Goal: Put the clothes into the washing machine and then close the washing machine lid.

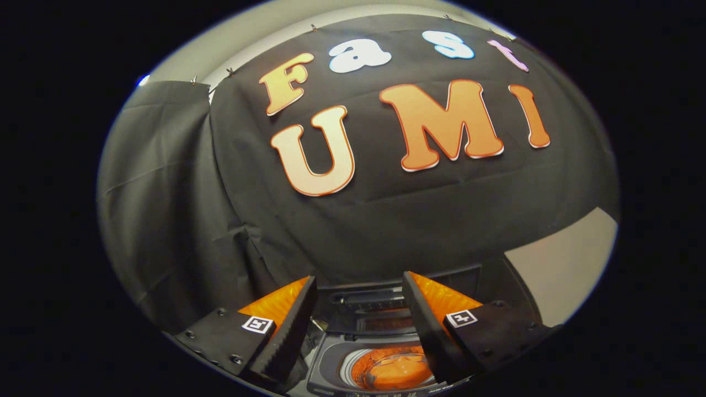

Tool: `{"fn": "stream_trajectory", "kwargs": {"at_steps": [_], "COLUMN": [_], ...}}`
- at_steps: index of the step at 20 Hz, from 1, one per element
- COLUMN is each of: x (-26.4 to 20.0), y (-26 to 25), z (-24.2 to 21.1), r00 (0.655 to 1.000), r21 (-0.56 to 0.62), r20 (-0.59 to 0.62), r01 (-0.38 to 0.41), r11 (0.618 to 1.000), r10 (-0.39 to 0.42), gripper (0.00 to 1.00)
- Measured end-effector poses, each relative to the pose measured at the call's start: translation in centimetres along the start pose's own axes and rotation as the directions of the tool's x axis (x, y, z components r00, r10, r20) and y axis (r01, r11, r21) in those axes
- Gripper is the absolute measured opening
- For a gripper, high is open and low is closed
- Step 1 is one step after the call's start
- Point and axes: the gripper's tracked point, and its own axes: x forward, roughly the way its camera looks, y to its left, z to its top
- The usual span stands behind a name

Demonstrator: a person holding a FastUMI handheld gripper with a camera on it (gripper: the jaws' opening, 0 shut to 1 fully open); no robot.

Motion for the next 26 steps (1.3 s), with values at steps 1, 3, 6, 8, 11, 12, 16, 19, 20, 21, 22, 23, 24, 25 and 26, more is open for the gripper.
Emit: {"fn": "stream_trajectory", "kwargs": {"at_steps": [1, 3, 6, 8, 11, 12, 16, 19, 20, 21, 22, 23, 24, 25, 26], "x": [0.3, 1.3, 4.0, 6.8, 11.0, 12.4, 16.9, 19.3, 19.9, 20.5, 21.0, 21.3, 21.7, 22.1, 22.3], "y": [0.0, -0.2, -1.0, -2.0, -4.2, -4.7, -6.0, -6.5, -6.8, -7.2, -7.7, -8.0, -8.2, -8.5, -8.7], "z": [1.0, 2.7, 4.3, 4.6, 3.2, 2.2, -0.7, -2.8, -3.5, -4.0, -4.4, -4.7, -5.0, -5.5, -5.9], "r00": [1.0, 1.0, 1.0, 0.999, 0.997, 0.995, 0.985, 0.975, 0.971, 0.966, 0.96, 0.957, 0.954, 0.951, 0.947], "r21": [-0.023, -0.065, -0.142, -0.161, -0.164, -0.154, -0.12, -0.119, -0.115, -0.114, -0.117, -0.122, -0.13, -0.137, -0.142], "r20": [0.009, 0.027, 0.024, 0.014, -0.02, -0.045, -0.121, -0.17, -0.186, -0.199, -0.21, -0.218, -0.224, -0.233, -0.241], "r01": [0.004, 0.007, 0.022, 0.038, 0.072, 0.077, 0.107, 0.125, 0.132, 0.145, 0.161, 0.168, 0.173, 0.176, 0.18], "r11": [1.0, 0.998, 0.99, 0.986, 0.984, 0.985, 0.987, 0.985, 0.985, 0.983, 0.98, 0.978, 0.976, 0.975, 0.973], "r10": [-0.004, -0.005, -0.019, -0.036, -0.076, -0.085, -0.121, -0.145, -0.152, -0.166, -0.183, -0.191, -0.199, -0.204, -0.211], "gripper": [0.98, 0.98, 0.98, 0.98, 0.98, 0.98, 0.99, 0.99, 0.99, 0.99, 0.99, 0.99, 0.99, 0.99, 0.99]}}
